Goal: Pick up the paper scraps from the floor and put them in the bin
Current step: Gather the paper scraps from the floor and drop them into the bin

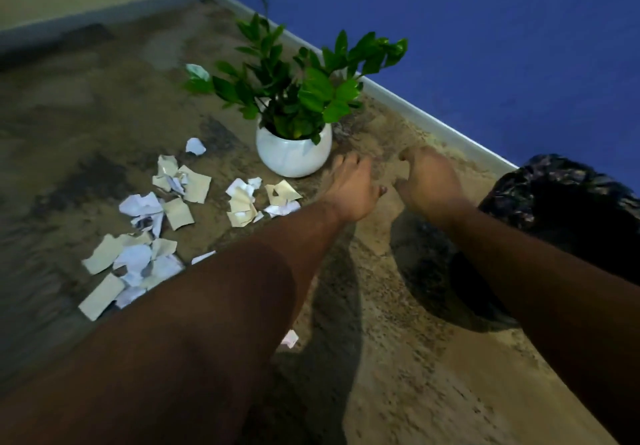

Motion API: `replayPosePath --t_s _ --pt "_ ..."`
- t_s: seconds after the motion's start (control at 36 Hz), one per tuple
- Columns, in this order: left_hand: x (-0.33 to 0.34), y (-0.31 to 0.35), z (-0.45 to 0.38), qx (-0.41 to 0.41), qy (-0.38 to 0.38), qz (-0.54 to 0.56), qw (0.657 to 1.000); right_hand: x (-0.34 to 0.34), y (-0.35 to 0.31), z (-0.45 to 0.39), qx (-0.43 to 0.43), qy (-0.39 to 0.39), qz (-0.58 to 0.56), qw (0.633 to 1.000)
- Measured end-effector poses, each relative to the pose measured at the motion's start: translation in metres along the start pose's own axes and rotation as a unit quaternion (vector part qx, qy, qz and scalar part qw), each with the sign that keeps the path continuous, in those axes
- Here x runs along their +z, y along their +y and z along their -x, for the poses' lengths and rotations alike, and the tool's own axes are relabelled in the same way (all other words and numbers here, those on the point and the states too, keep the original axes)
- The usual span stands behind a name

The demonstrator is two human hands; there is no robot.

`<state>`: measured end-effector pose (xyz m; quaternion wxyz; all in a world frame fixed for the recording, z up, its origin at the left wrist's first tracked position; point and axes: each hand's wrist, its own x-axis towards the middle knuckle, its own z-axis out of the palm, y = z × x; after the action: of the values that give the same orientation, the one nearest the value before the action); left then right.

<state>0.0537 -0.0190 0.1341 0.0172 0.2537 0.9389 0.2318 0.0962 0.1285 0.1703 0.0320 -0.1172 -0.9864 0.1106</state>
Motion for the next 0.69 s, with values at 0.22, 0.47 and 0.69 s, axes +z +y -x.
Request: replayPosePath --t_s 0.22,0.47,0.69 --pt "0.007 -0.107 0.017 -0.126 -0.118 -0.051 0.984 0.081 -0.072 -0.024 0.010 -0.151 -0.021 0.988" --pt "0.018 -0.184 0.018 -0.190 -0.158 -0.077 0.966 0.143 -0.121 -0.040 0.005 -0.214 -0.041 0.976" --pt "0.020 -0.225 0.003 -0.228 -0.186 -0.095 0.951 0.181 -0.148 -0.061 0.033 -0.254 -0.093 0.962"
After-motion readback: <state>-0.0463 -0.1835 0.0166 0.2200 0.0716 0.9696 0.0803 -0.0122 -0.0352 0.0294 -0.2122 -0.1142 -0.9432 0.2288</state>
